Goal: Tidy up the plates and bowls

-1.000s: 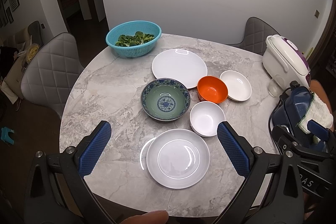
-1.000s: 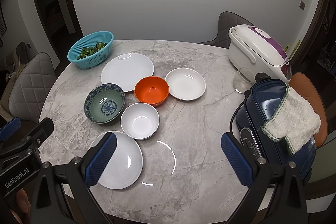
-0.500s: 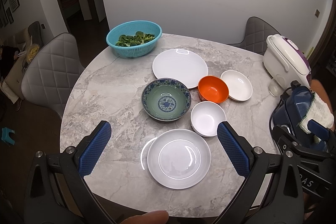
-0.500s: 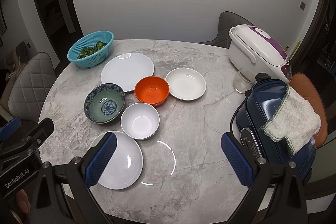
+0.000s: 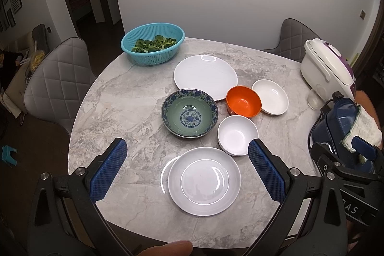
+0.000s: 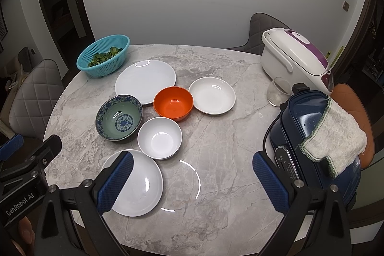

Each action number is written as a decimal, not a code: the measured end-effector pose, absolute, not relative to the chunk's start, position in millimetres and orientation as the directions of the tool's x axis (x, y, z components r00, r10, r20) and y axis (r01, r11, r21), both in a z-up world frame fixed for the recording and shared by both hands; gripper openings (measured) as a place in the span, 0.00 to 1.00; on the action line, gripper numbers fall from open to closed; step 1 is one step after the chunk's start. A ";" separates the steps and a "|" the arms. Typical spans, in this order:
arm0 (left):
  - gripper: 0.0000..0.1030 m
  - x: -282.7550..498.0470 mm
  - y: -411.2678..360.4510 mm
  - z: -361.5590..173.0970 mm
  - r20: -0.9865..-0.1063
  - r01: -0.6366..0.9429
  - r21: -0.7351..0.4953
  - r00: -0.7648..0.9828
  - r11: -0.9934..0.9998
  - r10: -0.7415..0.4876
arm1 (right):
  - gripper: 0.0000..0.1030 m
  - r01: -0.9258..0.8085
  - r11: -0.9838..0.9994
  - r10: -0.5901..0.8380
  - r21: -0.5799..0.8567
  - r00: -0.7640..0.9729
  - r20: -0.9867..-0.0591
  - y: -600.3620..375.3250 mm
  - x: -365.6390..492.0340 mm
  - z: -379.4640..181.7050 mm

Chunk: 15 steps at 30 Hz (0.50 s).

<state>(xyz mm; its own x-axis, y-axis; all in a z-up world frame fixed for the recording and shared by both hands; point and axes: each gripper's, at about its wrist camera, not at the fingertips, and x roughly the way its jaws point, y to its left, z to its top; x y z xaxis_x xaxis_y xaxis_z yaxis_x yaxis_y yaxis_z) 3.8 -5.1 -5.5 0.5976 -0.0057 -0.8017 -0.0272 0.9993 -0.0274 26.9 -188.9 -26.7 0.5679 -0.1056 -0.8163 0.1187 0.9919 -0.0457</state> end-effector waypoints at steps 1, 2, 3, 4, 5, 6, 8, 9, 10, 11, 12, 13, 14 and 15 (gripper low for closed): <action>0.99 3.9 -5.3 -5.5 -0.802 -0.027 -0.027 0.597 0.999 -0.005 | 0.99 0.119 0.992 -0.106 -0.046 0.568 -0.816 -188.9 27.0 -26.8; 0.99 3.8 -5.4 -5.4 -0.802 -0.027 -0.026 0.597 0.999 -0.004 | 0.99 0.120 0.992 -0.106 -0.046 0.568 -0.816 -188.9 27.1 -26.8; 0.99 3.5 -5.6 -6.3 -0.802 -0.026 -0.025 0.597 0.999 -0.004 | 0.99 0.119 0.992 -0.106 -0.045 0.568 -0.816 -188.9 27.2 -26.8; 0.99 3.3 -5.6 -6.4 -0.803 -0.026 -0.025 0.596 0.999 -0.005 | 0.99 0.120 0.992 -0.106 -0.046 0.567 -0.817 -188.8 27.3 -26.9; 0.99 3.2 -5.6 -6.5 -0.803 -0.026 -0.026 0.596 0.999 -0.005 | 0.99 0.120 0.992 -0.107 -0.046 0.567 -0.817 -188.8 27.4 -26.9; 0.99 3.5 -5.9 -6.4 -0.802 -0.027 -0.025 0.597 0.999 -0.004 | 0.99 0.120 0.992 -0.106 -0.046 0.567 -0.817 -188.8 27.5 -27.0; 0.99 3.4 -5.9 -6.5 -0.803 -0.027 -0.024 0.596 0.999 -0.003 | 0.99 0.119 0.992 -0.106 -0.046 0.567 -0.817 -188.8 27.6 -26.9; 0.99 3.3 -6.2 -7.4 -0.804 -0.027 -0.025 0.595 0.999 -0.004 | 0.99 0.119 0.992 -0.107 -0.047 0.567 -0.816 -188.7 27.7 -26.9; 0.99 2.9 -6.4 -8.1 -0.804 -0.026 -0.025 0.594 0.999 -0.005 | 0.99 0.119 0.992 -0.107 -0.047 0.567 -0.817 -188.8 27.9 -27.0; 0.99 2.7 -6.5 -8.2 -0.804 -0.026 -0.025 0.594 0.999 -0.004 | 0.99 0.119 0.992 -0.106 -0.046 0.567 -0.817 -188.4 27.9 -27.0; 0.99 2.9 -6.0 -10.2 -0.805 -0.026 -0.025 0.594 0.999 -0.005 | 0.99 0.120 0.992 -0.106 -0.046 0.567 -0.817 -188.0 27.9 -26.8; 0.99 3.3 -5.2 -13.3 -0.806 -0.025 -0.025 0.593 0.999 -0.006 | 0.99 0.120 0.992 -0.107 -0.047 0.567 -0.817 -187.6 27.9 -26.7; 0.99 3.3 -5.2 -13.7 -0.806 -0.025 -0.026 0.592 0.999 -0.006 | 0.99 0.120 0.992 -0.107 -0.047 0.566 -0.817 -187.3 27.9 -26.6; 0.99 3.7 -5.4 -14.3 -0.807 -0.024 -0.027 0.591 0.999 -0.008 | 0.99 0.120 0.992 -0.107 -0.047 0.566 -0.817 -186.9 27.9 -26.5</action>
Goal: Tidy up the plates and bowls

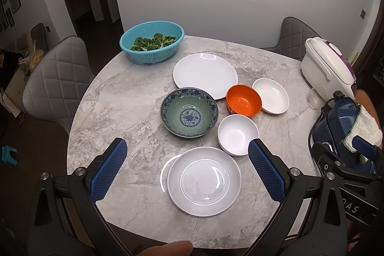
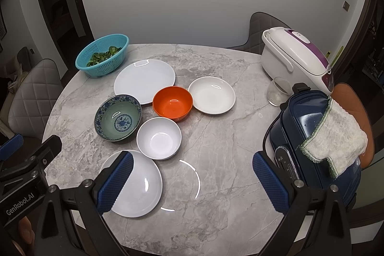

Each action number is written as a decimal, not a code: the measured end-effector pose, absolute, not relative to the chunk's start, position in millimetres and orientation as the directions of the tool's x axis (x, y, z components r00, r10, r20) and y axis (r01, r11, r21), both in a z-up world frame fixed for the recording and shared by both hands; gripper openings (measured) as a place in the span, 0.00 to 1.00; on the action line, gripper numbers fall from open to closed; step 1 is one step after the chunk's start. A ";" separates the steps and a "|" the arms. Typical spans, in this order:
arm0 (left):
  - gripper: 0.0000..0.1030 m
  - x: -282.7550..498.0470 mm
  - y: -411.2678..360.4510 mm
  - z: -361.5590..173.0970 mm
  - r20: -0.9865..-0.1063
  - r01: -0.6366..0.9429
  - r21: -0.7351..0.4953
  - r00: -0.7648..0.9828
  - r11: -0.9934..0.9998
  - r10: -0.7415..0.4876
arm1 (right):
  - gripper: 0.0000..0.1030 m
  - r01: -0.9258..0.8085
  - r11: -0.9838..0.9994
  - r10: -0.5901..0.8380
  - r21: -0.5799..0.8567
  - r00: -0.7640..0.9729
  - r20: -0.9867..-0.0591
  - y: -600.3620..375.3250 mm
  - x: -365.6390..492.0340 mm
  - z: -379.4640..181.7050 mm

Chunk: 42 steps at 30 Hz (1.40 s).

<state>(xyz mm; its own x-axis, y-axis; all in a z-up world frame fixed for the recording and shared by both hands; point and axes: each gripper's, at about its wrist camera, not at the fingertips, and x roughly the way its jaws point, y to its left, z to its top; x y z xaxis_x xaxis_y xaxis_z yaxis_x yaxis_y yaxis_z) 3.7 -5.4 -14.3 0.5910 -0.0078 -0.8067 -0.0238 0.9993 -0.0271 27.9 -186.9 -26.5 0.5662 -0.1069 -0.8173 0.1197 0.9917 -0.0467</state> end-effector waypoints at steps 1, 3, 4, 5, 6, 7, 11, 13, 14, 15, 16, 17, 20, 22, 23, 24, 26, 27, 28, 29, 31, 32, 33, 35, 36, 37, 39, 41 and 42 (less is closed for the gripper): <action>0.99 4.4 -4.9 -16.4 -0.809 -0.023 -0.030 0.588 0.999 -0.010 | 0.99 0.120 0.992 -0.107 -0.047 0.566 -0.817 -186.5 27.9 -26.4; 0.99 5.5 -3.7 -19.9 -0.813 -0.022 -0.032 0.582 0.999 -0.013 | 0.99 0.122 0.991 -0.109 -0.048 0.564 -0.819 -185.7 28.1 -26.6; 0.99 6.8 -3.0 -22.0 -0.815 -0.021 -0.032 0.579 0.999 -0.014 | 0.99 0.124 0.991 -0.110 -0.048 0.562 -0.820 -185.2 28.1 -26.8; 0.99 7.6 -1.5 -24.3 -0.818 -0.020 -0.032 0.576 0.999 -0.015 | 0.99 0.125 0.991 -0.110 -0.048 0.560 -0.821 -188.8 31.8 -31.4; 0.99 8.9 0.0 -26.8 -0.821 -0.020 -0.033 0.571 0.999 -0.016 | 0.99 0.126 0.991 -0.111 -0.048 0.560 -0.821 -188.1 33.2 -30.7; 0.99 10.6 1.7 -29.4 -0.824 -0.017 -0.037 0.567 0.999 -0.020 | 0.99 0.128 0.991 -0.113 -0.049 0.558 -0.822 -189.6 38.2 -34.0; 0.99 16.1 16.2 -45.6 -0.836 -0.008 -0.054 0.548 0.999 -0.041 | 0.99 0.135 0.989 -0.122 -0.057 0.548 -0.828 -182.3 36.5 -38.7; 0.99 19.6 29.2 -62.7 -0.856 0.000 -0.080 0.513 0.997 -0.068 | 0.99 0.133 0.990 -0.118 -0.054 0.544 -0.831 -186.5 37.7 -49.7; 0.99 19.8 37.9 -73.0 -0.868 -0.007 -0.097 0.491 0.995 -0.082 | 0.99 0.130 0.990 -0.110 -0.045 0.546 -0.831 -187.4 37.3 -54.3; 0.98 18.3 48.0 -84.0 -0.877 -0.016 -0.120 0.471 0.993 -0.098 | 0.99 0.124 0.992 -0.093 -0.030 0.551 -0.830 -189.5 35.4 -59.6; 0.98 16.6 59.0 -95.0 -0.880 -0.020 -0.149 0.460 0.989 -0.123 | 0.99 0.113 0.994 -0.069 -0.007 0.556 -0.828 -191.5 33.6 -64.2; 0.98 14.2 70.0 -105.9 -0.878 -0.017 -0.187 0.452 0.982 -0.159 | 0.99 0.099 0.995 -0.036 0.024 0.566 -0.824 -195.3 30.2 -70.2; 0.98 14.0 100.0 -141.5 -0.890 -0.026 -0.283 0.380 0.959 -0.252 | 0.99 0.102 0.988 0.038 0.120 0.584 -0.811 -209.2 22.4 -87.3; 0.99 18.3 115.0 -162.5 -0.878 0.002 -0.347 0.351 0.938 -0.326 | 0.98 0.122 0.969 0.103 0.214 0.589 -0.802 -221.1 21.6 -94.1; 0.99 19.9 119.2 -169.9 -0.882 0.017 -0.331 0.350 0.943 -0.316 | 0.98 0.134 0.954 0.137 0.267 0.597 -0.791 -227.1 23.7 -95.3; 0.99 22.3 122.6 -175.1 -0.885 0.038 -0.306 0.357 0.951 -0.299 | 0.98 0.141 0.939 0.168 0.314 0.607 -0.777 -233.4 25.3 -95.5; 0.99 32.8 126.4 -181.5 -0.895 0.065 -0.289 0.337 0.955 -0.294 | 0.98 0.126 0.921 0.213 0.369 0.630 -0.747 -239.1 37.8 -92.8; 0.99 44.4 128.7 -185.6 -0.907 0.061 -0.291 0.299 0.955 -0.296 | 0.98 0.099 0.922 0.230 0.374 0.636 -0.736 -240.4 46.8 -89.2; 0.98 59.8 134.2 -191.1 -0.922 0.030 -0.288 0.260 0.957 -0.285 | 0.98 0.067 0.927 0.245 0.369 0.636 -0.732 -240.9 58.2 -86.2; 0.98 75.8 143.3 -196.7 -0.929 -0.018 -0.288 0.249 0.957 -0.275 | 0.98 0.033 0.932 0.260 0.360 0.630 -0.731 -240.8 72.4 -84.2; 0.89 112.2 158.6 -196.9 -0.908 -0.075 -0.339 0.288 0.938 -0.305 | 0.98 -0.022 0.939 0.284 0.344 0.612 -0.738 -241.9 105.9 -83.7; 0.88 132.4 161.2 -195.2 -0.903 -0.077 -0.338 0.306 0.938 -0.300 | 0.98 -0.046 0.939 0.297 0.340 0.603 -0.741 -244.0 125.1 -83.9; 0.88 153.6 161.3 -192.8 -0.903 -0.072 -0.328 0.316 0.942 -0.291 | 0.98 -0.073 0.934 0.322 0.350 0.596 -0.735 -247.3 146.2 -84.2; 0.88 194.5 161.3 -189.8 -0.896 -0.059 -0.327 0.336 0.943 -0.290 | 0.98 -0.102 0.917 0.370 0.386 0.581 -0.725 -256.4 191.2 -88.0; 0.88 214.9 158.2 -187.1 -0.893 -0.042 -0.309 0.357 0.950 -0.274 | 0.97 -0.102 0.911 0.383 0.399 0.564 -0.731 -261.1 216.0 -91.5; 0.88 234.4 152.8 -186.8 -0.893 -0.012 -0.281 0.370 0.960 -0.256 | 0.95 -0.111 0.902 0.407 0.417 0.542 -0.735 -263.1 240.3 -96.0; 0.88 272.0 142.3 -193.9 -0.897 0.032 -0.247 0.371 0.969 -0.241 | 0.91 -0.139 0.896 0.433 0.422 0.494 -0.754 -262.7 286.0 -107.7; 0.87 306.5 136.6 -210.6 -0.907 0.044 -0.227 0.355 0.973 -0.228 | 0.83 -0.180 0.899 0.437 0.400 0.432 -0.789 -255.9 324.5 -124.8; 0.82 321.8 134.6 -220.1 -0.910 0.051 -0.224 0.345 0.973 -0.228 | 0.80 -0.195 0.901 0.434 0.388 0.397 -0.808 -252.0 341.3 -135.6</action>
